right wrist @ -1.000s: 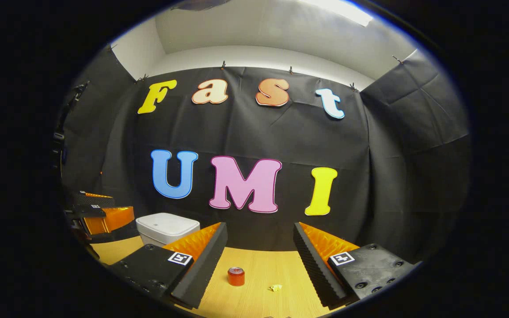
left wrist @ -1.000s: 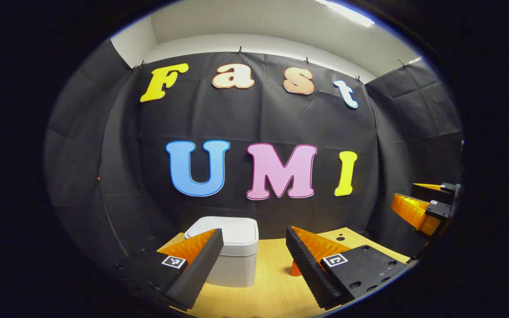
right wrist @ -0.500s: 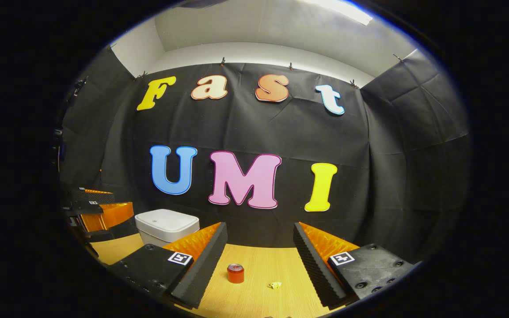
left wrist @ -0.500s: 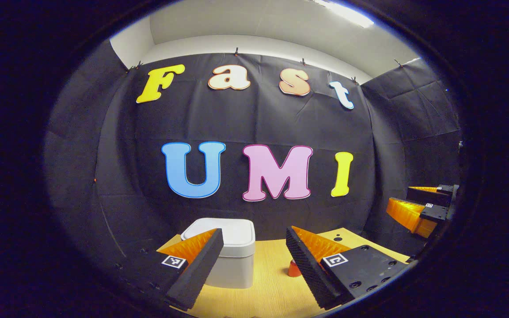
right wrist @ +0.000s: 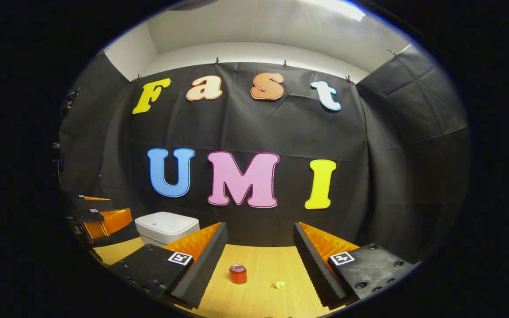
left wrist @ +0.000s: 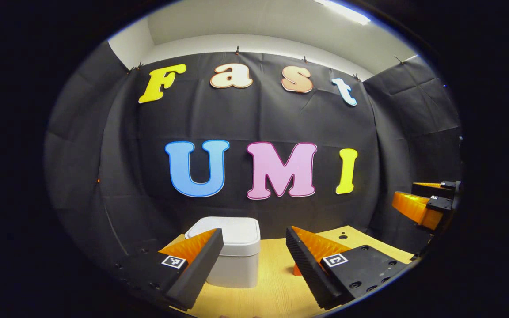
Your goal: Press the lid of the desktop garbage bin to open it, pick up the crumpled paper on the desktop and throw it into the bin, then pick up the pop can on the desktop and drop it into the bin, and finally close the garbage bin lid.
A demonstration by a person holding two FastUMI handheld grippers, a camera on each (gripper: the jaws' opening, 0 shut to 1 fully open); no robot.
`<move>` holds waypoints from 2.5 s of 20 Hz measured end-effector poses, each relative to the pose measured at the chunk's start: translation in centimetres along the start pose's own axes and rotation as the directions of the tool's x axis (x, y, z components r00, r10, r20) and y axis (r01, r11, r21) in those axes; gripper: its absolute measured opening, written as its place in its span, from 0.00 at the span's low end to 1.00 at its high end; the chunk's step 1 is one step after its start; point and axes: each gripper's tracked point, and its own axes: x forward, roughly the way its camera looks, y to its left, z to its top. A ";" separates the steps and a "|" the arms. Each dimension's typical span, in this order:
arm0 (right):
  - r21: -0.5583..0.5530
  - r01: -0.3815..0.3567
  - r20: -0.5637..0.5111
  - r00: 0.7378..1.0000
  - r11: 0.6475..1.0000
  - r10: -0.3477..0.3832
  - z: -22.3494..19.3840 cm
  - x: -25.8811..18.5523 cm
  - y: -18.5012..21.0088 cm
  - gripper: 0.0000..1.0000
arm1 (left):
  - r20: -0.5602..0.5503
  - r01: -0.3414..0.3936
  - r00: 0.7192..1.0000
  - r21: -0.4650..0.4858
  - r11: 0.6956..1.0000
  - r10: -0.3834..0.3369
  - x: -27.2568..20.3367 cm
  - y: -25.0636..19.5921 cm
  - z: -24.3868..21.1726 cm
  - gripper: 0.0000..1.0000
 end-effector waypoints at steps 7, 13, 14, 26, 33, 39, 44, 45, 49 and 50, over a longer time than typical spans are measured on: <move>-0.010 0.000 -0.022 1.000 1.000 0.000 -0.8 0.4 -0.1 0.96 | -0.041 -0.028 0.999 -0.012 1.000 0.028 1.6 1.8 -1.0 0.96; -0.002 0.009 -0.055 0.998 1.000 -0.009 -2.0 1.0 -0.6 0.96 | -0.087 -0.046 0.995 -0.028 0.999 0.043 4.7 4.3 -1.4 0.92; -0.002 0.009 -0.059 0.998 1.000 -0.009 -2.1 1.1 -0.6 0.96 | -0.101 -0.049 0.994 -0.049 0.998 0.044 5.3 4.6 -1.8 0.89; -0.010 0.012 -0.122 0.992 1.000 -0.013 -4.9 2.7 -1.4 0.97 | -0.257 -0.047 0.966 -0.077 0.996 0.026 13.0 7.8 -5.0 0.53; 0.015 0.026 -0.172 0.985 1.000 -0.023 -6.7 3.5 -2.0 0.97 | -0.338 -0.082 0.940 -0.070 0.994 0.053 17.2 9.2 -7.5 0.08; 0.011 0.027 -0.189 0.982 1.000 -0.024 -7.3 3.7 -2.3 0.96 | -0.380 0.015 0.924 -0.058 0.998 -0.036 20.1 8.0 -9.4 0.07; 0.008 0.045 -0.191 0.981 0.999 -0.043 -7.5 3.3 -3.0 0.96 | -0.415 0.045 0.907 -0.055 0.997 -0.064 20.2 7.7 -11.4 0.07; 0.009 0.047 -0.195 0.980 0.999 -0.044 -7.8 3.2 -3.0 0.96 | -0.403 0.054 0.912 -0.059 0.997 -0.073 20.2 7.7 -11.1 0.07; 0.012 0.035 -0.222 0.975 0.999 -0.031 -8.7 2.7 -2.5 0.97 | -0.367 0.101 0.923 -0.066 0.993 -0.118 20.0 7.7 -11.4 0.07; 0.019 0.034 -0.218 0.975 0.999 -0.029 -8.6 2.7 -2.4 0.96 | -0.343 0.117 0.932 -0.032 0.993 -0.121 20.1 7.7 -11.5 0.07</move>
